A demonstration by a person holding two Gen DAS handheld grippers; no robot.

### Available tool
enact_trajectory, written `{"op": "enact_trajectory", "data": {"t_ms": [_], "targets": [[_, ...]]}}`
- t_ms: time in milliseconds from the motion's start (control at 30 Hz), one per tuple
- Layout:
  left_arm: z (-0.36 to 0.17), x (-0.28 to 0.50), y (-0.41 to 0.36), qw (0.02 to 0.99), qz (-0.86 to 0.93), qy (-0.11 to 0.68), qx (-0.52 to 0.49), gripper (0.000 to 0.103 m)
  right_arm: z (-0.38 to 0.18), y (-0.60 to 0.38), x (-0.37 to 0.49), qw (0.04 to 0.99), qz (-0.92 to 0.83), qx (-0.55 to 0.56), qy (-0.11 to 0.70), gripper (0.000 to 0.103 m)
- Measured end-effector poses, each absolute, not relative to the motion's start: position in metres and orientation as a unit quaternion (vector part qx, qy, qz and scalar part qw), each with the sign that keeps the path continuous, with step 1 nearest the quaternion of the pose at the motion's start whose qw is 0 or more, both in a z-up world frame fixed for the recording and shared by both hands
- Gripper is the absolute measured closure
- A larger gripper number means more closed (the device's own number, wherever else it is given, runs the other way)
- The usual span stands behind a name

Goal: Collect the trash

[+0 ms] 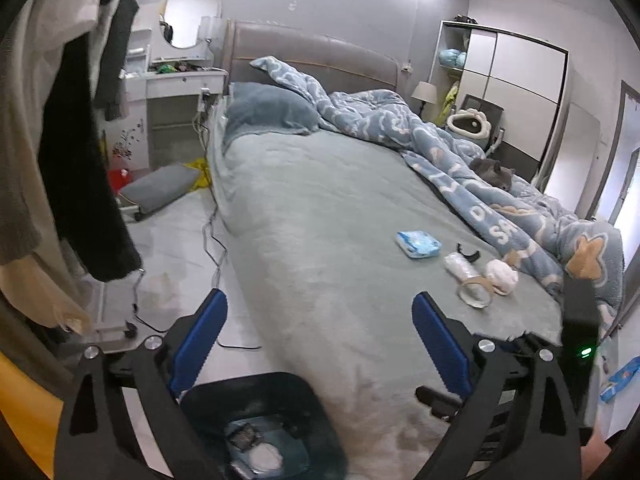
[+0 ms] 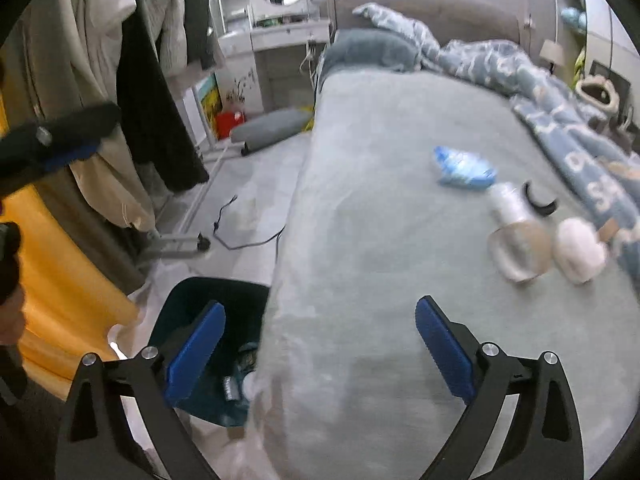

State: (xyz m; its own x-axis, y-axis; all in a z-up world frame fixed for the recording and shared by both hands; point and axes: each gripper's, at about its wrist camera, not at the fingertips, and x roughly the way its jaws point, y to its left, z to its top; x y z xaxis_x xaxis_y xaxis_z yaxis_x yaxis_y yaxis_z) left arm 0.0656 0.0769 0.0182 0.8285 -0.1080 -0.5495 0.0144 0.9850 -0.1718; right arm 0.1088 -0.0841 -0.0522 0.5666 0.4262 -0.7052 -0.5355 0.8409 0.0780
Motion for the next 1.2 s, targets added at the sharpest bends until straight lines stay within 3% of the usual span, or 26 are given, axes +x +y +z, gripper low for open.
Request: {"op": "enact_trajectory", "data": {"t_ms": [533, 1200], "targets": [[0.003, 0.102, 0.004, 0.946, -0.078, 0.308, -0.065, 0.006, -0.024, -0.192, 0.134, 0.908, 0.218, -0.043, 0.356, 0.006], [-0.03, 0.155, -0.051, 0.928, -0.14, 0.342, -0.034, 0.006, -0.028, -0.252, 0.185, 0.912, 0.193, -0.017, 0.362, 0.006]]}}
